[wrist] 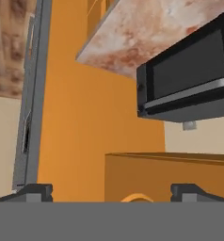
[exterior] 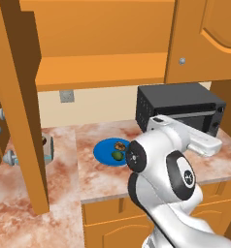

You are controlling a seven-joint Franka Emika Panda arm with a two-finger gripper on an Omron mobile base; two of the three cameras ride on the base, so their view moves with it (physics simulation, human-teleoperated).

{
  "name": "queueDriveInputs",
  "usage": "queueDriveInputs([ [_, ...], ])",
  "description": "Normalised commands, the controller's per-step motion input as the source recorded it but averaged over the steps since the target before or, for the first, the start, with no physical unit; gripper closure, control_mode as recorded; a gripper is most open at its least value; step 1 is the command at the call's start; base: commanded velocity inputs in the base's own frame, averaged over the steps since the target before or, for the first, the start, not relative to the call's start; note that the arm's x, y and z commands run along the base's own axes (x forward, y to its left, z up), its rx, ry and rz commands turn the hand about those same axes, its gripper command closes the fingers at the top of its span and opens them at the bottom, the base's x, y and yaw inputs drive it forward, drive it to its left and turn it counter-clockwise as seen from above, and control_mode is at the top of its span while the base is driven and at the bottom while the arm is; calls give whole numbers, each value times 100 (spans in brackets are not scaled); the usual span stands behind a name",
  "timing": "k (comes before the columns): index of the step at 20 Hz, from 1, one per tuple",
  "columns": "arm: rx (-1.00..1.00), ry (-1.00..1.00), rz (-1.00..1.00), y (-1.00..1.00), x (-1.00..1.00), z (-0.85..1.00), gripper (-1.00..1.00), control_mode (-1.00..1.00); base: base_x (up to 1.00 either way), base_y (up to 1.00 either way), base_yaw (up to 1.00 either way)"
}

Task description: Pick the avocado and bread from the counter and place them on the plate. Then pick the jam from the cabinet and place it next to the plate. Lastly close the cabinet door.

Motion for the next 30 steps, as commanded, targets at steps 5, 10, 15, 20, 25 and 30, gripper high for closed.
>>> queueDriveInputs([
  [5,-17,-25,8,0,-22,-19,-100,-100,0,0,0],
  [10,-13,-26,13,0,-42,-16,-100,-100,0,0,0],
  [15,-12,-19,14,0,-13,-25,-100,-100,0,0,0],
  [20,-20,-14,17,7,0,-43,-100,-100,0,0,0],
  [25,-22,-10,17,19,0,-37,-100,-100,0,0,0],
  [30,-21,-11,18,26,-5,-18,-100,-100,0,0,0],
])
